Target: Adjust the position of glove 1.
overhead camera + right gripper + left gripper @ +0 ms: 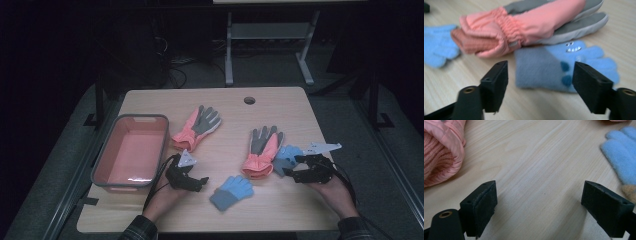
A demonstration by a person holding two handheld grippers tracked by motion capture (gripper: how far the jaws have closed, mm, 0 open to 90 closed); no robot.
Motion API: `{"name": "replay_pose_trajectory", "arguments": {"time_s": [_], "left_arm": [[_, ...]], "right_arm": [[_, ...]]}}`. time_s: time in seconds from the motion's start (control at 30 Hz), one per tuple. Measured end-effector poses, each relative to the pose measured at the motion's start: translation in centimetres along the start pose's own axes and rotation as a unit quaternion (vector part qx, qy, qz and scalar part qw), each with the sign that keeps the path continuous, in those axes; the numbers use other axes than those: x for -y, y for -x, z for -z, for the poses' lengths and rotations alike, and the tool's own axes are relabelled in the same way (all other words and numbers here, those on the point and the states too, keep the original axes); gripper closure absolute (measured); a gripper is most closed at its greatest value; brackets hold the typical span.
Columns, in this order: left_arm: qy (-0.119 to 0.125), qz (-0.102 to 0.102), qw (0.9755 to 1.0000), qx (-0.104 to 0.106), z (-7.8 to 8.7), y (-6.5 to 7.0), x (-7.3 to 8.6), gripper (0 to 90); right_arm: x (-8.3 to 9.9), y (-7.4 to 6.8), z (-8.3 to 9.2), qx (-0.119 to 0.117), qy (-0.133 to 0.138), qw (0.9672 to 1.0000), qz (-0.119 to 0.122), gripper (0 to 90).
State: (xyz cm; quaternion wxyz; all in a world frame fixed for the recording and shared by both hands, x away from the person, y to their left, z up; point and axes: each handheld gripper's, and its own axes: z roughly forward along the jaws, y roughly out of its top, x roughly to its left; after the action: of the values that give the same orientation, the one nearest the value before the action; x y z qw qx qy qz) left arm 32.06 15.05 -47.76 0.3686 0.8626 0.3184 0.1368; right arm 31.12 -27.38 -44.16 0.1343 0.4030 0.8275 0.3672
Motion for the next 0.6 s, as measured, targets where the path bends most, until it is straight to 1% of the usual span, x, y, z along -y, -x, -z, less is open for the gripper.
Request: {"name": "replay_pose_trajectory", "arguments": {"time_s": [0.03,0.1,0.23,0.27,0.3,0.33,0.4,0.47,0.53,0.6], "left_arm": [[0.000,0.000,1.0000,0.000,0.0,0.0,0.0,12.6],[-0.001,-0.002,1.0000,0.000,0.0,0.0,0.0,12.6],[0.000,-0.002,1.0000,0.001,0.0,0.0,0.0,12.6],[0.000,-0.001,1.0000,0.001,0.0,0.0,0.0,12.6],[0.000,-0.001,1.0000,0.001,0.0,0.0,0.0,12.6],[0.000,-0.001,1.0000,0.001,0.0,0.0,0.0,12.6],[-0.001,-0.001,1.0000,0.001,0.0,0.0,0.0,12.6],[-0.001,0.000,1.0000,0.001,0.0,0.0,0.0,12.6],[0.000,0.000,1.0000,0.001,0.0,0.0,0.0,12.6],[-0.001,0.000,1.0000,0.001,0.0,0.0,0.0,12.6]], "right_arm": [[-0.1,0.2,0.0,0.000,0.002,1.0000,-0.002,31.0],[-0.4,0.4,-0.1,0.000,-0.004,1.0000,-0.007,31.7],[-1.0,0.9,-0.2,-0.003,0.001,0.9999,-0.011,34.2],[-1.3,1.2,-0.3,-0.002,0.003,0.9999,-0.013,36.8],[-1.4,1.3,-0.4,-0.004,0.008,0.9998,-0.015,37.5],[-1.4,1.4,-0.5,-0.002,0.004,0.9998,-0.017,37.5],[-1.6,1.7,-0.8,0.002,-0.001,0.9999,-0.014,39.8],[-1.9,1.9,-1.0,0.003,0.002,0.9999,-0.013,44.1],[-2.1,2.2,-1.2,0.006,0.002,0.9999,-0.012,45.4],[-2.3,2.5,-1.5,-0.002,-0.002,0.9999,-0.015,46.8]]}}
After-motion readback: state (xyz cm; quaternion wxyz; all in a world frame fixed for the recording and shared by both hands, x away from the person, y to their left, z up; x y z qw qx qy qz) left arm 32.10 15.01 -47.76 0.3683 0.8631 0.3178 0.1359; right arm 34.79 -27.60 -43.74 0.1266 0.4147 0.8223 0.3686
